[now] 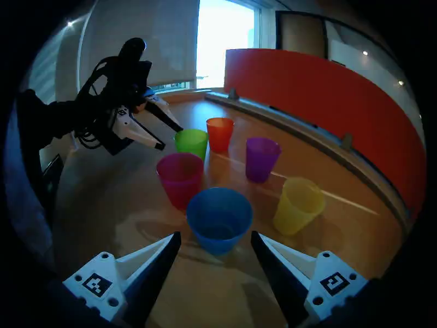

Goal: Pour water

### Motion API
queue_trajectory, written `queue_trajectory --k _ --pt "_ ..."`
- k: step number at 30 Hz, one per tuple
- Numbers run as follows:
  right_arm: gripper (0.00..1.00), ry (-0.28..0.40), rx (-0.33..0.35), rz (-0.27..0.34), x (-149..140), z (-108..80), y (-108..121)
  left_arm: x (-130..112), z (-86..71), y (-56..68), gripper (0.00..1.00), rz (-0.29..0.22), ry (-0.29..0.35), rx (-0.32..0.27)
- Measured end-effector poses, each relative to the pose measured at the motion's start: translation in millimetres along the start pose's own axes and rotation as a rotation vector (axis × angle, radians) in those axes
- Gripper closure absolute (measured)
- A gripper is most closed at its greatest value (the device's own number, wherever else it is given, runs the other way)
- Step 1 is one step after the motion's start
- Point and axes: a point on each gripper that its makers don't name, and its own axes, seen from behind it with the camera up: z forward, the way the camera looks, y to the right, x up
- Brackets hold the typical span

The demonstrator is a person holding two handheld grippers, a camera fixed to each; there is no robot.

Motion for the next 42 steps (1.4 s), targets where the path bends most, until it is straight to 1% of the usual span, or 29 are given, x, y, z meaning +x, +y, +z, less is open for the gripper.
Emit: queue_trajectory --k 3,11,23,32,35,37,39,42 --pt "0.0 -0.004 0.001 0.001 -2.0 6.3 0.9 -1.7 5.4 -0.2 0.01 0.005 -0.008 -0.007" --pt "0.0 -0.014 0.004 0.009 -2.7 21.2 4.4 -1.4 20.8 -5.8 0.0 0.008 -0.019 -0.007" --pt "0.0 0.001 0.002 0.007 1.9 33.2 7.4 7.3 39.2 -7.7 0.0 0.009 -0.015 -0.015" --pt "0.0 0.012 0.007 0.02 2.4 38.6 7.9 5.7 47.5 -9.4 0.0 0.011 -0.021 -0.01" --pt "0.04 0.019 0.012 0.025 3.7 40.0 6.7 4.9 49.2 -9.3 0.0 0.009 -0.024 -0.011" --pt "0.07 0.024 0.015 0.029 4.6 41.3 5.7 4.8 50.2 -9.3 0.03 0.004 -0.025 -0.013" --pt "0.1 0.028 0.017 0.034 5.4 42.6 4.9 4.9 50.8 -9.9 0.14 -0.003 -0.025 -0.013" --pt "0.11 0.033 0.017 0.04 5.7 43.5 4.6 5.2 50.3 -12.1 0.15 -0.012 -0.019 -0.007"
